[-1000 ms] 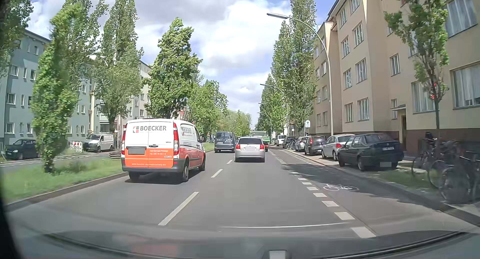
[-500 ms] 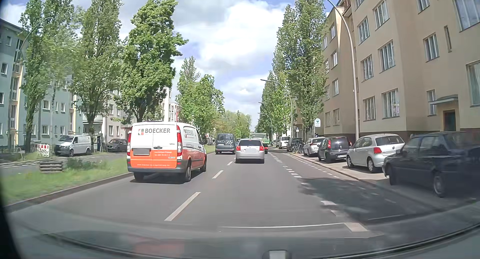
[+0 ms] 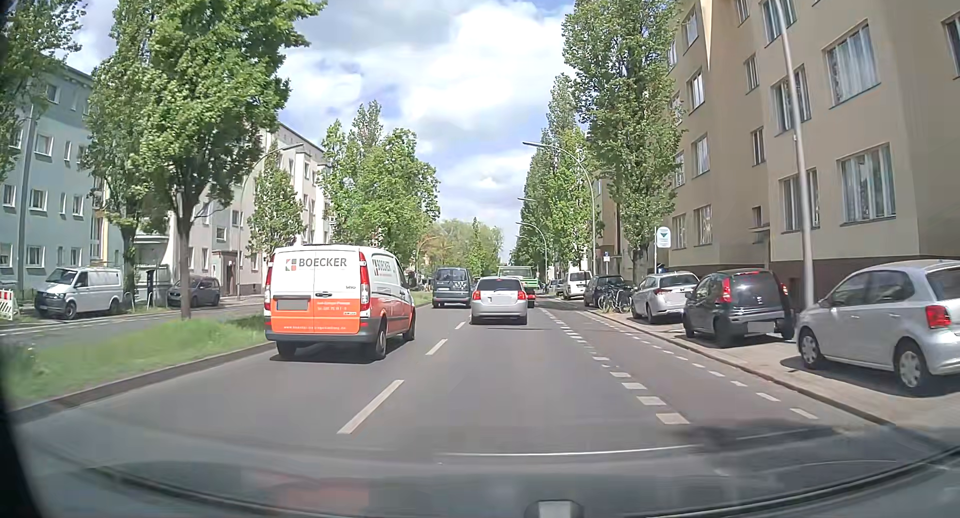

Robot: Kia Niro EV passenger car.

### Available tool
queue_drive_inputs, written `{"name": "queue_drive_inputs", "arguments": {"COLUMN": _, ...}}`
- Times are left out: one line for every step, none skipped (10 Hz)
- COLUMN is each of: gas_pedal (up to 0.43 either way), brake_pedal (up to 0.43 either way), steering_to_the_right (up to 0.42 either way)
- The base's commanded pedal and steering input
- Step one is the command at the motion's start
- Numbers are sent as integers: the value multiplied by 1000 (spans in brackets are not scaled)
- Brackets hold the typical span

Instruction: Follow the waypoints while adhering to traffic rules and regulations

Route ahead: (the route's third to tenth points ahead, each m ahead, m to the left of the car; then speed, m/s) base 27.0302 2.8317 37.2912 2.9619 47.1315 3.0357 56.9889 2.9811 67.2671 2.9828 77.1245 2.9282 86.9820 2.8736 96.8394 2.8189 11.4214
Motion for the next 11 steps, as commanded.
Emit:
{"name": "queue_drive_inputs", "arguments": {"gas_pedal": 8, "brake_pedal": 18, "steering_to_the_right": 0}}
{"name": "queue_drive_inputs", "arguments": {"gas_pedal": 8, "brake_pedal": 18, "steering_to_the_right": 0}}
{"name": "queue_drive_inputs", "arguments": {"gas_pedal": 8, "brake_pedal": 18, "steering_to_the_right": 0}}
{"name": "queue_drive_inputs", "arguments": {"gas_pedal": 0, "brake_pedal": 18, "steering_to_the_right": 0}}
{"name": "queue_drive_inputs", "arguments": {"gas_pedal": 0, "brake_pedal": 18, "steering_to_the_right": 0}}
{"name": "queue_drive_inputs", "arguments": {"gas_pedal": 0, "brake_pedal": 18, "steering_to_the_right": 0}}
{"name": "queue_drive_inputs", "arguments": {"gas_pedal": 0, "brake_pedal": 18, "steering_to_the_right": 0}}
{"name": "queue_drive_inputs", "arguments": {"gas_pedal": 0, "brake_pedal": 18, "steering_to_the_right": 0}}
{"name": "queue_drive_inputs", "arguments": {"gas_pedal": 0, "brake_pedal": 18, "steering_to_the_right": 0}}
{"name": "queue_drive_inputs", "arguments": {"gas_pedal": 0, "brake_pedal": 18, "steering_to_the_right": -1}}
{"name": "queue_drive_inputs", "arguments": {"gas_pedal": 0, "brake_pedal": 18, "steering_to_the_right": -2}}
